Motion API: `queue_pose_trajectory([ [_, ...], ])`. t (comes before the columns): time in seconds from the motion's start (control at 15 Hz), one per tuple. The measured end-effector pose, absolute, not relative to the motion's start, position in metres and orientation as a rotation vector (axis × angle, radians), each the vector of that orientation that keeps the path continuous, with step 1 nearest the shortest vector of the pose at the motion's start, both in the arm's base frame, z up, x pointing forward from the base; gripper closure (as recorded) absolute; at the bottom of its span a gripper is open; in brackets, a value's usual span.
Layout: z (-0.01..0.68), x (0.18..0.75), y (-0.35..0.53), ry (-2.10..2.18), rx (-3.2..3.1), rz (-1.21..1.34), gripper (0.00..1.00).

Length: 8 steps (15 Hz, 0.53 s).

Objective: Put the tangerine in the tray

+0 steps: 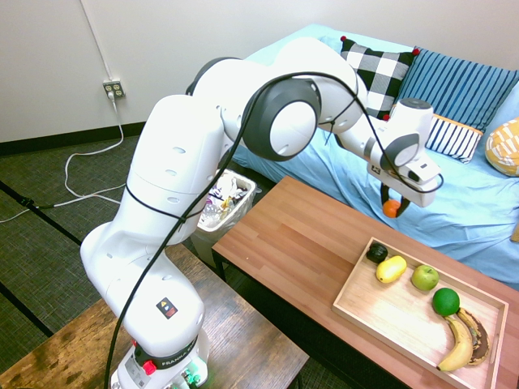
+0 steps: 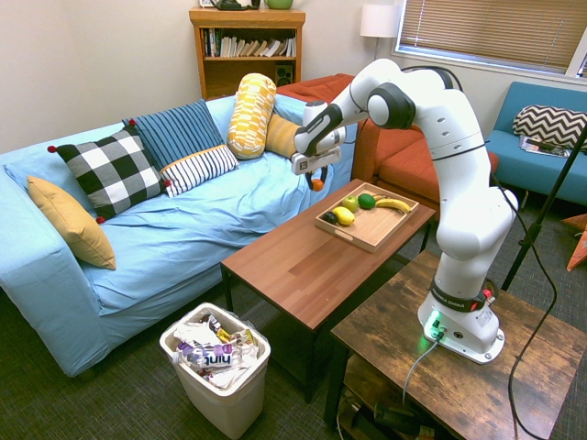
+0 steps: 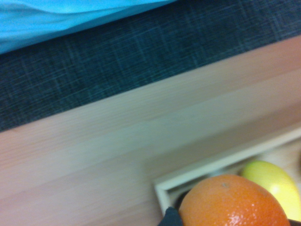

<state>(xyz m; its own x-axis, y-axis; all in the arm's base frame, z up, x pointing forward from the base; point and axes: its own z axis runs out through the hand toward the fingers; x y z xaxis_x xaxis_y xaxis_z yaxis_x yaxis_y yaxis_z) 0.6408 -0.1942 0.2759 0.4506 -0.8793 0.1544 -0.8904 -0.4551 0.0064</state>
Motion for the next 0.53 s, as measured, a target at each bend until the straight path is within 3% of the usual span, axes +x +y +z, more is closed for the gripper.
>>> queue_pose_trajectory([
  [0.27, 0.272, 0.589, -0.3, -1.684, 2.532, 0.15, 1.0],
  [0.53, 0.241, 0.544, -0.343, -1.709, 2.486, 0.043, 1.0],
])
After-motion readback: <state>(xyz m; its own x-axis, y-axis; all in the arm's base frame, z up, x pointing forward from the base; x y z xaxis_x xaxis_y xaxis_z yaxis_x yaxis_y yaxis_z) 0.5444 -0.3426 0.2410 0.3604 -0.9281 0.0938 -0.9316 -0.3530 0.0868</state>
